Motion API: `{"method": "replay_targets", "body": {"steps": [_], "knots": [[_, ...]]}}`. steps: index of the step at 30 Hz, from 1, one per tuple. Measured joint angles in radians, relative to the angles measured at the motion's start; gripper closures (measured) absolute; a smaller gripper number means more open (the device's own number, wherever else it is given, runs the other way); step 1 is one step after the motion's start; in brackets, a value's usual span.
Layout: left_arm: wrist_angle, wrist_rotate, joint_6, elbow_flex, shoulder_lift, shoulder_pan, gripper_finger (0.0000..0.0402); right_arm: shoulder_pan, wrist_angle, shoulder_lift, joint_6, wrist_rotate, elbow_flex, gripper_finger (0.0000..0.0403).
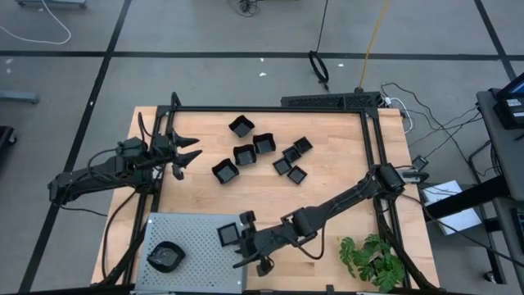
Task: Pick & Place Mini shaped plates
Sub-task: Put the square plate on the shelf, then stack the square plate on top of the other square plate on the shelf
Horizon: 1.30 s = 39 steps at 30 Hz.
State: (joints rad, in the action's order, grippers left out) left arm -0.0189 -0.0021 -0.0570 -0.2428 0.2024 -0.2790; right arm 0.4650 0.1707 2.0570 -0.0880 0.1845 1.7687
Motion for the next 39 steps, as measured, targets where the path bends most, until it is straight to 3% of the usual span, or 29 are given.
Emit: {"method": "replay_targets", "body": {"steps": [3,7,14,17,23,28,32,35,39], "knots": [[0.000,0.000,0.000,0.000,0.000,0.000,0.0194,0.015,0.036,-0.032,-0.030,0.044,-0.001,0.0305],[0.000,0.000,0.000,0.000,0.000,0.000,0.0194,0.032,0.173,-0.109,-0.009,0.189,0.000,0.0288],[0.000,0.000,0.000,0.000,0.000,0.000,0.0194,-0.001,0.545,-0.224,0.199,0.594,0.001,0.0261],[0.000,0.000,0.000,0.000,0.000,0.000,0.0194,-0.059,0.703,-0.251,0.322,0.655,-0.029,0.0256],[0.000,0.000,0.000,0.000,0.000,0.000,0.0195,-0.261,0.739,-0.373,0.411,0.581,-0.301,0.0243],[0.000,0.000,0.000,0.000,0.000,0.000,0.0194,-0.530,0.505,-0.517,0.349,0.421,-0.584,0.0234],[0.000,0.000,0.000,0.000,0.000,0.000,0.0195,-0.760,0.241,-0.598,0.292,0.213,-0.763,0.0235],[-0.001,0.000,0.000,0.000,0.000,0.000,0.0194,-0.889,0.129,-0.599,0.285,0.051,-0.845,0.0236],[-0.033,0.000,-0.002,0.000,0.000,0.000,0.0195,-0.969,0.072,-0.553,0.283,0.000,-0.905,0.0236]]}}
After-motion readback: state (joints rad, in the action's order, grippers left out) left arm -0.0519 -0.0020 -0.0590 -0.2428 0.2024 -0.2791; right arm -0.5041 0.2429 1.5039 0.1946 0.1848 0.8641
